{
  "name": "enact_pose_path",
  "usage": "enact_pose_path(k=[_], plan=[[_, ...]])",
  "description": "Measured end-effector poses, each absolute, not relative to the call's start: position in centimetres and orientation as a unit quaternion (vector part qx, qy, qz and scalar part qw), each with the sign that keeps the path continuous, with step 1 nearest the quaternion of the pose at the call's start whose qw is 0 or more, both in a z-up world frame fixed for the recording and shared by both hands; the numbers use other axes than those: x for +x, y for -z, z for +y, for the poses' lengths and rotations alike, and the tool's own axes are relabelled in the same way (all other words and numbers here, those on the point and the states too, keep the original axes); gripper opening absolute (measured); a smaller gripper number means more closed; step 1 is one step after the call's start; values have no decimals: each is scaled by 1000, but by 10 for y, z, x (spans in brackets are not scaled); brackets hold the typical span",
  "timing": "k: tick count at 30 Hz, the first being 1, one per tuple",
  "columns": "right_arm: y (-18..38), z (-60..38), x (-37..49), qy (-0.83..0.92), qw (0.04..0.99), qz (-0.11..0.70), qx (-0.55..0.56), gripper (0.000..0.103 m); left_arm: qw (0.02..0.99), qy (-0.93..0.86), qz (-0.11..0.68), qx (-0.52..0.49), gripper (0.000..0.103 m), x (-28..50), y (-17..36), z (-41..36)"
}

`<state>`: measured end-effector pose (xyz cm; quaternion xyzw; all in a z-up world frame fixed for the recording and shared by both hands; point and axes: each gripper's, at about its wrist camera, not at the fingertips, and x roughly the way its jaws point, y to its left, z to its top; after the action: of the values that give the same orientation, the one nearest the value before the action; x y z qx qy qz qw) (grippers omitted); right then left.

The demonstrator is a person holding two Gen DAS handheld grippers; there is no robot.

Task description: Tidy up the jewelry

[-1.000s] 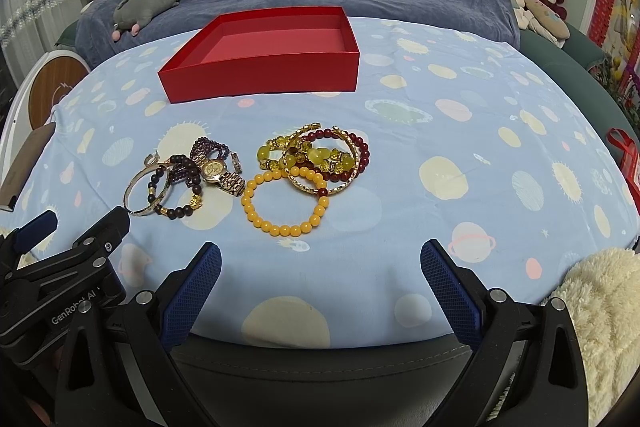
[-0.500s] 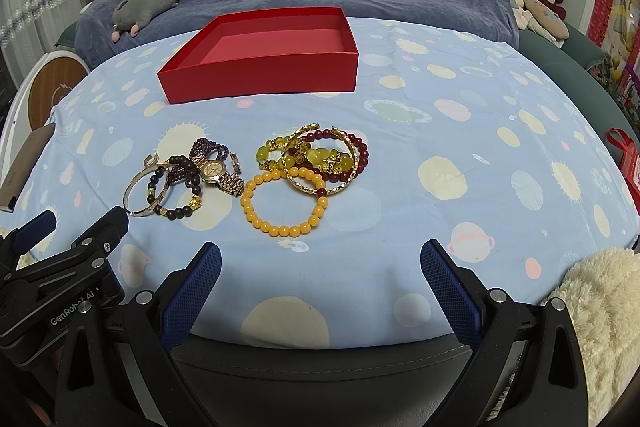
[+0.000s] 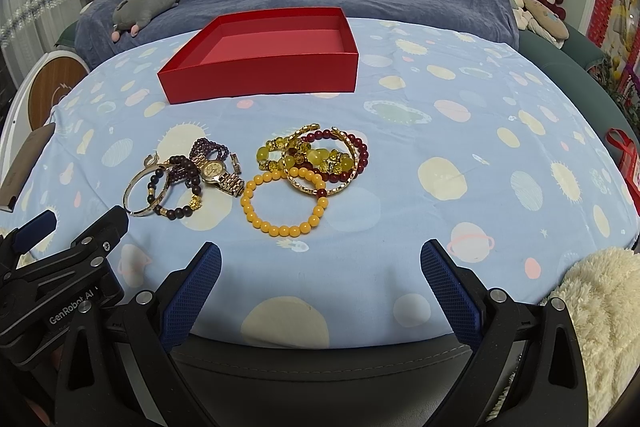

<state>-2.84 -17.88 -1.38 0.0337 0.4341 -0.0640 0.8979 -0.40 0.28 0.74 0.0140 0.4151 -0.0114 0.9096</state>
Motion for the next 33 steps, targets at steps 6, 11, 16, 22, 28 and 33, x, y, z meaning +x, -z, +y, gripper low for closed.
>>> enact_pose_path(k=[6,11,16,22,28,33], plan=[[11,-194,-27,73,898,429,69,96,905,12,425,-9,96,1,-7,8],[11,-208,-15,80,890,439,91,96,905,5,425,-29,96,7,-7,16],[14,-211,5,67,886,448,94,96,901,-1,432,-37,96,15,-3,20],[25,-214,29,59,878,465,95,92,896,-10,442,-42,96,22,5,23],[34,-217,47,58,867,479,123,84,892,-7,451,-39,96,25,10,22],[41,-207,58,46,864,491,105,70,886,-5,462,-37,96,28,14,20]])
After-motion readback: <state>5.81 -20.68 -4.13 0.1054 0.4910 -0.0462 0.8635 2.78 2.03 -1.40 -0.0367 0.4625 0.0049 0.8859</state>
